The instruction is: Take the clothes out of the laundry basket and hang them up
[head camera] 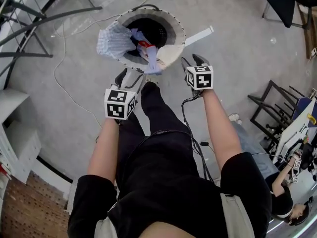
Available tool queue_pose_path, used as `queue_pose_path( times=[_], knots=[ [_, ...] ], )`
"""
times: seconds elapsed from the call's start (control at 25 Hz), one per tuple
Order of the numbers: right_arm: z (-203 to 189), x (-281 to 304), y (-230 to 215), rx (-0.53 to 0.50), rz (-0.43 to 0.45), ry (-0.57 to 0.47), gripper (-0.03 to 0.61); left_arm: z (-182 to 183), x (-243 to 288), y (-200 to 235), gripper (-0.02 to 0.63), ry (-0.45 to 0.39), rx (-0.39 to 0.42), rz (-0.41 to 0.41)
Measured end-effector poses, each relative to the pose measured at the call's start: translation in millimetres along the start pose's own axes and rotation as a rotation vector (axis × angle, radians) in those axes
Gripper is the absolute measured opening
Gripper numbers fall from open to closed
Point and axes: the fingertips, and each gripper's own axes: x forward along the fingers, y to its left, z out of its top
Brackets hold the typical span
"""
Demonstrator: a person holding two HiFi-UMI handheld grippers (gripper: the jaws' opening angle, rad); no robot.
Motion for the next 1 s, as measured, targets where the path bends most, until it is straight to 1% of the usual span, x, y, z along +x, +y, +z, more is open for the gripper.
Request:
queue_pose_path(
  times=[0.16, 0.32, 0.56, 0.68, 0.76, 0.92, 1.0],
  knots=[
    [-24.9, 52.7, -11.1, 0.001, 0.011, 0.074, 0.222, -22.1, 39.7, 10.8, 0.27, 0.034, -0.01, -0.006],
    [-48.1, 97.9, -25.0, 0.023, 0.006, 0.132, 0.213, -41.7, 68.5, 21.6, 0.27, 0.055, -0.036, -0.007],
    [-66.2, 142.8, -46.9, 0.081, -0.027, 0.157, 0.19, -75.9, 92.4, 29.0, 0.27, 0.097, -0.052, -0.012],
    [-70.9, 157.6, -50.2, 0.106, -0.024, 0.163, 0.181, -85.8, 97.7, 33.1, 0.27, 0.107, -0.065, -0.01],
    [-70.9, 162.2, -48.7, 0.128, -0.007, 0.157, 0.17, -89.2, 100.4, 34.0, 0.27, 0.112, -0.067, -0.009],
    [-69.8, 162.2, -43.6, 0.156, 0.017, 0.149, 0.132, -88.8, 100.2, 31.5, 0.27, 0.112, -0.064, -0.006],
    [-68.3, 159.3, -44.1, 0.161, 0.003, 0.152, 0.124, -86.1, 99.9, 31.1, 0.27, 0.107, -0.062, -0.006]
  ],
)
